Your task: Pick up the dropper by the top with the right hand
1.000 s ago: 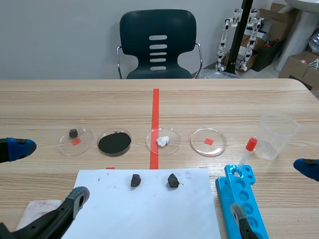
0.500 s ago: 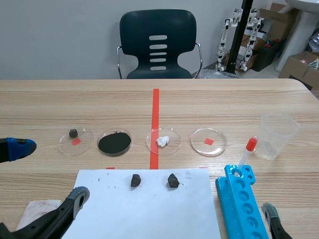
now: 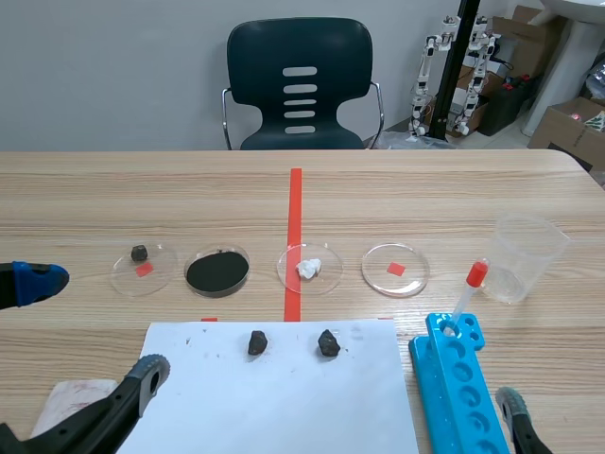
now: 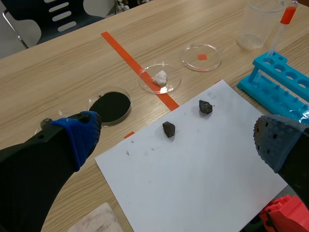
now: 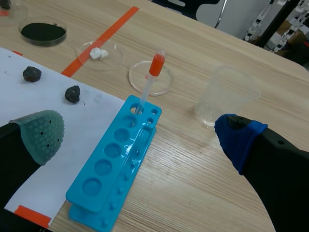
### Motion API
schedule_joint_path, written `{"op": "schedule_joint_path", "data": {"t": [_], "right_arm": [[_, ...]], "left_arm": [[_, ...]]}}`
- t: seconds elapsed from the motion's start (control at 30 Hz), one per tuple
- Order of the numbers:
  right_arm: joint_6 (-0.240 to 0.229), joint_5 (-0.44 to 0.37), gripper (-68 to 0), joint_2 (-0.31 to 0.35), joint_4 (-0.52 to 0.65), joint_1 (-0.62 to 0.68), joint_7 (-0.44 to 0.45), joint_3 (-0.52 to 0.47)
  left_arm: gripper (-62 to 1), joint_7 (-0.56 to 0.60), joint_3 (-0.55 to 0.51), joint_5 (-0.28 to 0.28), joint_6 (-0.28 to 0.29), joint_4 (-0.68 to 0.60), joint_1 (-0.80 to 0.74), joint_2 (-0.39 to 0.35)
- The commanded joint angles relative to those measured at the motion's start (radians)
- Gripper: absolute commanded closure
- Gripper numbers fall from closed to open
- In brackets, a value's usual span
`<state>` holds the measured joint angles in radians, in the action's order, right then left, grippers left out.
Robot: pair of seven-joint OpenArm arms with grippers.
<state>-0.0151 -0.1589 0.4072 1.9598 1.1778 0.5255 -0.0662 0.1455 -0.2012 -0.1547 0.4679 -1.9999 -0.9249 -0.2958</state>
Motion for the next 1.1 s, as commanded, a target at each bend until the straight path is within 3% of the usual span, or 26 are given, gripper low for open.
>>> {"op": "schedule_joint_path", "data": {"t": [0.0,0.53,0.63,0.8,1.07], "right_arm": [[0.001,-0.006,-67.9,0.009,0.018,-0.010,-0.016,-0.008],[-0.008,-0.015,-67.9,0.023,-0.034,-0.233,-0.146,-0.006],[-0.044,-0.037,-67.9,0.022,-0.084,-0.300,-0.146,-0.006],[-0.171,-0.036,-67.9,0.022,-0.161,-0.382,-0.146,-0.005],[-0.226,-0.035,-67.9,0.022,-0.237,-0.489,-0.147,0.003]], "left_arm": [[-62.3,0.014,-0.001,-0.010,-0.001,-0.029,-0.003,0.007],[-62.3,0.014,-0.001,-0.010,-0.001,-0.029,-0.003,0.007],[-62.3,0.014,-0.001,-0.010,-0.001,-0.029,-0.003,0.007],[-62.3,0.014,-0.001,-0.010,-0.001,-0.029,-0.003,0.007],[-62.3,0.014,-0.001,-0.010,-0.001,-0.029,-0.003,0.007]]}}
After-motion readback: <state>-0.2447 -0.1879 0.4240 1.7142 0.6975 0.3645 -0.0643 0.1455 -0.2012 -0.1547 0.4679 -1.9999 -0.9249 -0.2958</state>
